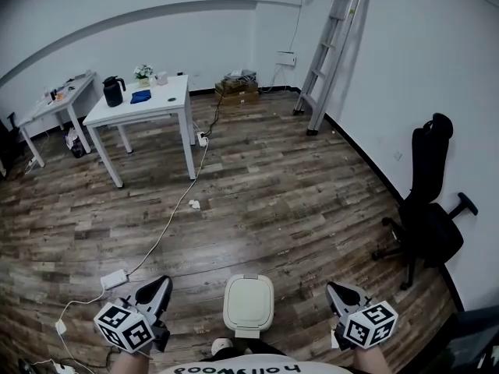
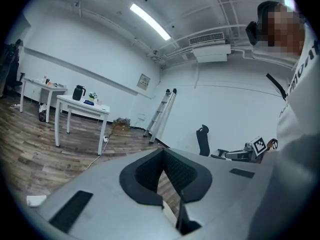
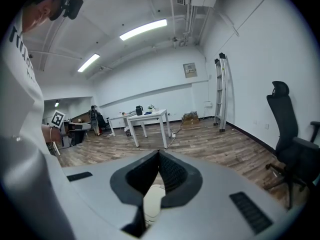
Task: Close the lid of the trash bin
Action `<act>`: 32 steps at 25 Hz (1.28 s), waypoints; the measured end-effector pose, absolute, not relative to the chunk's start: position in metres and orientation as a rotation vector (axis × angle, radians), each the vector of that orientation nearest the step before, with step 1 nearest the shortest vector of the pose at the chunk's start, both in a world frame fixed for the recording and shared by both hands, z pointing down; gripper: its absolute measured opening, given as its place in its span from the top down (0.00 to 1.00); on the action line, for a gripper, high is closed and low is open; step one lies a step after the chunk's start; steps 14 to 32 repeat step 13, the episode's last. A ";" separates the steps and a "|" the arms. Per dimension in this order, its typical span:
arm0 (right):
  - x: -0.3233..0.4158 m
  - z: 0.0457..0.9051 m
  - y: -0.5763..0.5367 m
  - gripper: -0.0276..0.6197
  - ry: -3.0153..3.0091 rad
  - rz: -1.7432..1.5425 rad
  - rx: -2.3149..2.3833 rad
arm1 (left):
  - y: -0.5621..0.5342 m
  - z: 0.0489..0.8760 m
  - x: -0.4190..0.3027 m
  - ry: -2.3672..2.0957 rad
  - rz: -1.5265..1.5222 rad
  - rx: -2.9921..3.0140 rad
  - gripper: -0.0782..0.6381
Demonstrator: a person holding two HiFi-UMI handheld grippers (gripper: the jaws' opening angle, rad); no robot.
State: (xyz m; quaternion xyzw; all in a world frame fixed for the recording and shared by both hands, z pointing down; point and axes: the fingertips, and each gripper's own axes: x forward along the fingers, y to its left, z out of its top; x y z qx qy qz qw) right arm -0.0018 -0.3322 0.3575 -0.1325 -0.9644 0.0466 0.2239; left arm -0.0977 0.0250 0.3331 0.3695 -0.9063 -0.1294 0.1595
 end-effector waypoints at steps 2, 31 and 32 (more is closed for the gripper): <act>0.003 0.359 -0.331 0.94 -2.662 0.133 -0.361 | 0.026 0.334 -0.095 -2.588 -0.382 1.055 0.88; 0.013 0.362 -0.318 0.94 -2.653 0.098 -0.373 | 0.033 0.339 -0.086 -2.572 -0.392 1.067 0.88; 0.013 0.362 -0.318 0.94 -2.653 0.098 -0.373 | 0.033 0.339 -0.086 -2.572 -0.392 1.067 0.88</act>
